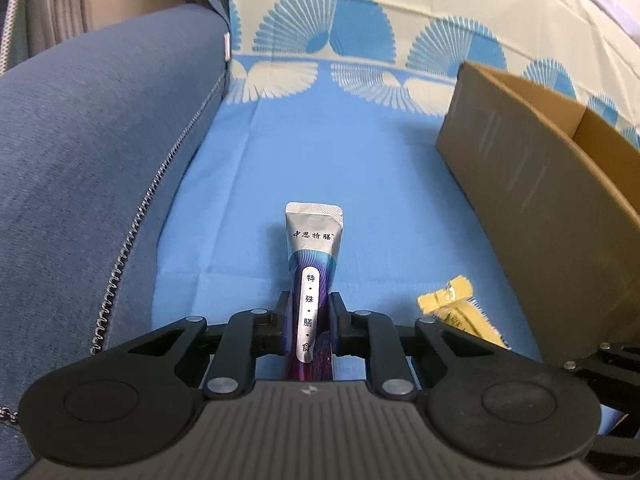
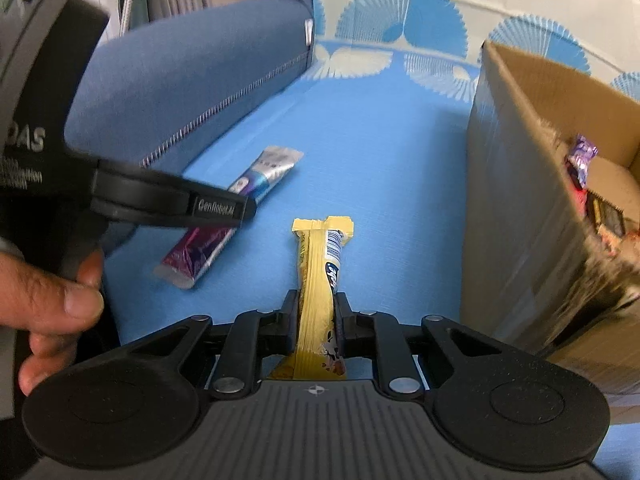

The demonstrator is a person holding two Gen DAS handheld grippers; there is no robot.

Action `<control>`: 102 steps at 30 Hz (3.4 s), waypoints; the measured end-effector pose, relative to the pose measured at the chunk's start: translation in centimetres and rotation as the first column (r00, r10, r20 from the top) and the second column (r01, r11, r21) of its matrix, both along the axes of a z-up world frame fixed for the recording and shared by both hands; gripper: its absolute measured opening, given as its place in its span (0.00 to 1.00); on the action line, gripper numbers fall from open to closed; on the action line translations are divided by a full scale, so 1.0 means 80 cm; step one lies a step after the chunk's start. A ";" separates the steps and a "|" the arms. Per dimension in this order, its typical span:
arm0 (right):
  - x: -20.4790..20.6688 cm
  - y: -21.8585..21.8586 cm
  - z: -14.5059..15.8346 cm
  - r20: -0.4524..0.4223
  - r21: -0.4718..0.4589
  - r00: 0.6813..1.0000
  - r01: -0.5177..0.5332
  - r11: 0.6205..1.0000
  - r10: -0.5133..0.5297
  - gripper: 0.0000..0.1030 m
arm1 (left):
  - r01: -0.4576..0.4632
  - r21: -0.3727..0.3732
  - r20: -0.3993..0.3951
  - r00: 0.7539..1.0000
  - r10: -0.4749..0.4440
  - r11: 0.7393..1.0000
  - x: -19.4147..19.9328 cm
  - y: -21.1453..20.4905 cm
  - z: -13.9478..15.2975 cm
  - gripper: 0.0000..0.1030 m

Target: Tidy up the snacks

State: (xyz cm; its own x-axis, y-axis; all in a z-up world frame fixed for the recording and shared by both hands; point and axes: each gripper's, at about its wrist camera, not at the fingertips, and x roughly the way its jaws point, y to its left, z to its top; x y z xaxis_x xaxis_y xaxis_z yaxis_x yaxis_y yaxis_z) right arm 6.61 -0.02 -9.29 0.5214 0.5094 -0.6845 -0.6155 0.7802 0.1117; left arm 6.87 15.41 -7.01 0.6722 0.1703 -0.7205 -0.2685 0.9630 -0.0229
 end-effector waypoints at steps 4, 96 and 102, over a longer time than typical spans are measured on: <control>-0.005 -0.005 0.015 0.035 0.051 0.999 0.007 0.999 -0.009 0.18 | -0.011 -0.013 0.043 0.999 0.012 1.000 -0.004 0.005 0.008 0.18; 0.046 -0.250 0.136 0.129 0.137 0.800 0.571 0.810 -0.586 0.99 | 0.207 -0.142 0.236 0.957 -0.170 0.968 -0.040 -0.186 0.134 0.99; 0.014 -0.280 0.142 0.087 0.080 0.821 0.558 0.826 -0.564 0.99 | 0.157 -0.157 0.082 0.986 -0.146 0.975 -0.041 -0.200 0.084 0.99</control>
State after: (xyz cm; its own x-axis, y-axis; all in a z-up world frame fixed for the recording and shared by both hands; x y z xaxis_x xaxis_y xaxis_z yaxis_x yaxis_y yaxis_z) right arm 7.73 -22.40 2.08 0.7928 0.1385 -0.5936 -0.0830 0.9893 0.1200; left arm 3.57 -0.55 -0.33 0.7309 -0.0528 -0.6805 -0.1121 0.9742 -0.1959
